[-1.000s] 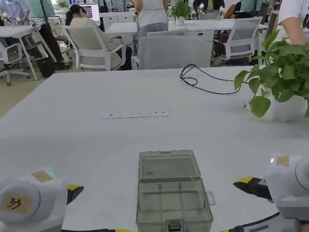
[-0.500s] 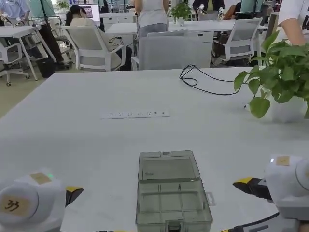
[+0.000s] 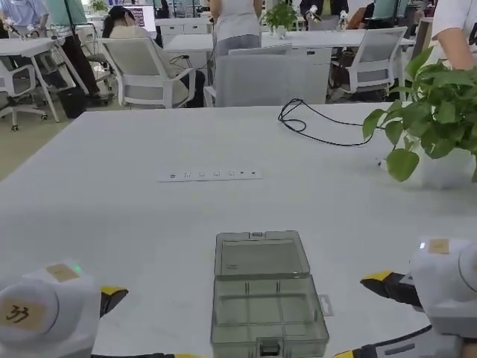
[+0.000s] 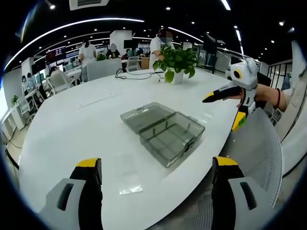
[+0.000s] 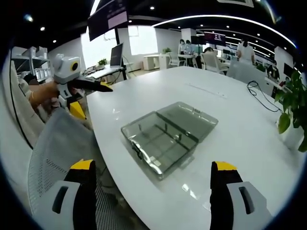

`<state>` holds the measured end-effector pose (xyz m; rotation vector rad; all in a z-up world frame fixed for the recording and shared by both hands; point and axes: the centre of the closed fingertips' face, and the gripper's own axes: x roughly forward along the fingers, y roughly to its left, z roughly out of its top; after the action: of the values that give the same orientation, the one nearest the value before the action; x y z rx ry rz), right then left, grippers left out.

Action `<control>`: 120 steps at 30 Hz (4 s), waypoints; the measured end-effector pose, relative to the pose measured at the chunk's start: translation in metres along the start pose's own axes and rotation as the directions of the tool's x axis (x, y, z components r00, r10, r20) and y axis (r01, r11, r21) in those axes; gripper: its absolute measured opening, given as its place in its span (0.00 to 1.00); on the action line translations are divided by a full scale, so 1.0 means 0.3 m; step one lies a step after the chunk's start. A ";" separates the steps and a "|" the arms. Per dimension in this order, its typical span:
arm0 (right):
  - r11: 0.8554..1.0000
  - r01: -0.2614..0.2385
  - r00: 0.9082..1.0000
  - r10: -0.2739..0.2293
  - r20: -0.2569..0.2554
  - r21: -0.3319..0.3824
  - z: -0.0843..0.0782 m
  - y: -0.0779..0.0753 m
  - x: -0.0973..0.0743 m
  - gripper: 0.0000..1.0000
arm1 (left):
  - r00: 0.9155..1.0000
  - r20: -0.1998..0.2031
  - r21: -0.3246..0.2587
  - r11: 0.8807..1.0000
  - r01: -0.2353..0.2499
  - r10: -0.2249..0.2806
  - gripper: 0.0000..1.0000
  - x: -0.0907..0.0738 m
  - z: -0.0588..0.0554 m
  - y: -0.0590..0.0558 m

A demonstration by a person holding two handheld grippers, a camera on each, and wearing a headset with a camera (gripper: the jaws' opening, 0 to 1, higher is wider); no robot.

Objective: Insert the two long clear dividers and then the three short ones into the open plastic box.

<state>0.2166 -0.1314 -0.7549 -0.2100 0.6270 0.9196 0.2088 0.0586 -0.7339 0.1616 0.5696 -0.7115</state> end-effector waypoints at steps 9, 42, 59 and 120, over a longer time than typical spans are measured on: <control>1.000 0.003 1.000 -0.003 -0.003 0.001 0.000 -0.003 0.005 1.00 | 1.000 -0.011 -0.001 1.000 -0.001 0.001 0.96 0.001 -0.008 0.004; 0.999 0.022 0.999 -0.023 0.031 0.048 0.029 -0.022 -0.018 0.97 | 0.996 -0.044 -0.113 0.991 -0.077 0.073 0.70 -0.011 -0.013 0.115; 0.999 0.019 0.999 -0.020 0.027 0.050 0.037 -0.024 0.007 0.96 | 0.953 -0.201 -0.082 0.966 -0.247 0.226 0.51 -0.020 -0.134 0.361; 0.992 0.065 0.997 -0.061 -0.036 0.105 -0.013 -0.037 0.022 0.90 | 0.861 -0.481 -0.078 0.971 -0.227 0.163 0.31 0.054 -0.379 0.469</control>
<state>0.2269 -0.1353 -0.7628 -0.1489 0.6943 0.8209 0.2613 0.1926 -0.8448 0.2690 1.0521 -0.4291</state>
